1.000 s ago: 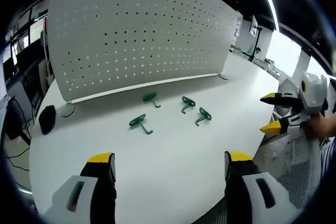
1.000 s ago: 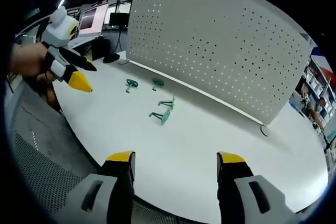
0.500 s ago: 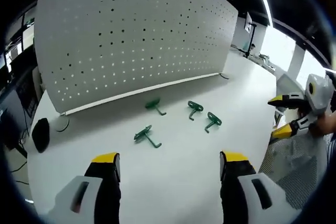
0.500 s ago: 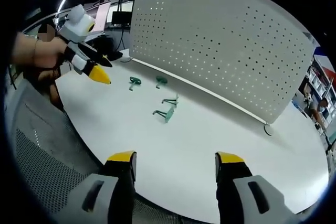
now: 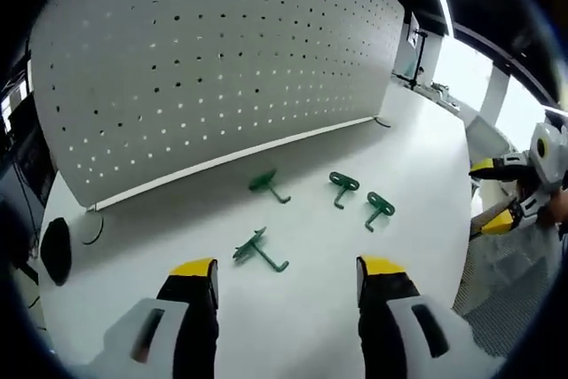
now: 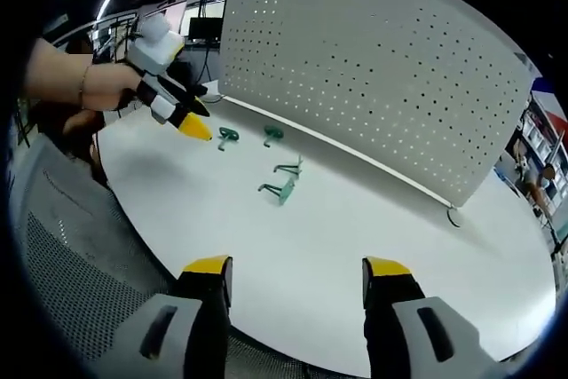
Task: Insert the hook assembly into the mounting plate slot until the hook locks in place.
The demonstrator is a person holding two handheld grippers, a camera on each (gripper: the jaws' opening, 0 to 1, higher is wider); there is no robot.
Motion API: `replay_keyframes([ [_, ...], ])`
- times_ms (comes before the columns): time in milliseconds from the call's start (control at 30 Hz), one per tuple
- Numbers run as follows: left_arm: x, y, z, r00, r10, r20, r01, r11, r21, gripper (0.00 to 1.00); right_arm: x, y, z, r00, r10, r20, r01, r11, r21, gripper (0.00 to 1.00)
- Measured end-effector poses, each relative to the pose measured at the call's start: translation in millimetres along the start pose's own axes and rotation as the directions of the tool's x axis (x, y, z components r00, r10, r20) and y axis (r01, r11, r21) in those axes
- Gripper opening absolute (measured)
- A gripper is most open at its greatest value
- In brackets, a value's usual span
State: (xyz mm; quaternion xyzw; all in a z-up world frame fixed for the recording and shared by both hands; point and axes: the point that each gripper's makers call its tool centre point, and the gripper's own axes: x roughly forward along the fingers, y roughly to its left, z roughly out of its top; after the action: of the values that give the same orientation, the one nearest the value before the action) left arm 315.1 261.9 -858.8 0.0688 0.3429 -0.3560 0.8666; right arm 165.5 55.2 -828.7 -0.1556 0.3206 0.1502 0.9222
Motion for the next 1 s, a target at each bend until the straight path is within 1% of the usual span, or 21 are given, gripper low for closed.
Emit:
replay_keyframes([
  [67, 5.3, 0.4, 0.5, 1.0, -0.006, -0.008, 0.006, 1.0, 0.012, 0.61, 0.1, -0.1, -0.6, 1.0, 0.001, -0.003, -0.001, 1.0, 0.0, 0.56],
  [167, 14.2, 2.3, 0.2, 1.0, -0.016, -0.017, 0.016, 1.0, 0.011, 0.6, 0.4, 0.2, -1.4, 1.0, 0.003, -0.007, -0.003, 1.0, -0.001, 0.55],
  [467, 31.0, 10.7, -0.9, 0.998, -0.031, -0.047, 0.031, 0.999, 0.012, 0.56, 0.8, -0.2, -3.3, 1.0, 0.004, -0.017, -0.004, 1.0, -0.003, 0.55],
  [600, 33.2, 13.8, -1.1, 0.998, -0.03, -0.053, 0.031, 0.999, 0.023, 0.52, 1.1, -0.3, -4.2, 1.0, 0.003, -0.021, -0.003, 1.0, -0.004, 0.55],
  [800, 37.7, 17.3, 3.1, 0.998, -0.038, -0.056, 0.04, 0.999, 0.036, 0.47, 1.5, 0.3, -5.1, 1.0, 0.007, -0.028, -0.007, 1.0, -0.006, 0.54],
  [900, 41.3, 17.3, 4.0, 0.997, -0.044, -0.059, 0.047, 0.998, 0.05, 0.41, 1.5, -0.7, -5.2, 1.0, 0.002, -0.028, -0.002, 1.0, -0.007, 0.54],
  [1000, 45.1, 17.4, 4.2, 0.997, -0.048, -0.066, 0.051, 0.997, 0.052, 0.39, 1.4, -1.3, -5.0, 1.0, -0.001, -0.027, 0.001, 1.0, -0.005, 0.54],
])
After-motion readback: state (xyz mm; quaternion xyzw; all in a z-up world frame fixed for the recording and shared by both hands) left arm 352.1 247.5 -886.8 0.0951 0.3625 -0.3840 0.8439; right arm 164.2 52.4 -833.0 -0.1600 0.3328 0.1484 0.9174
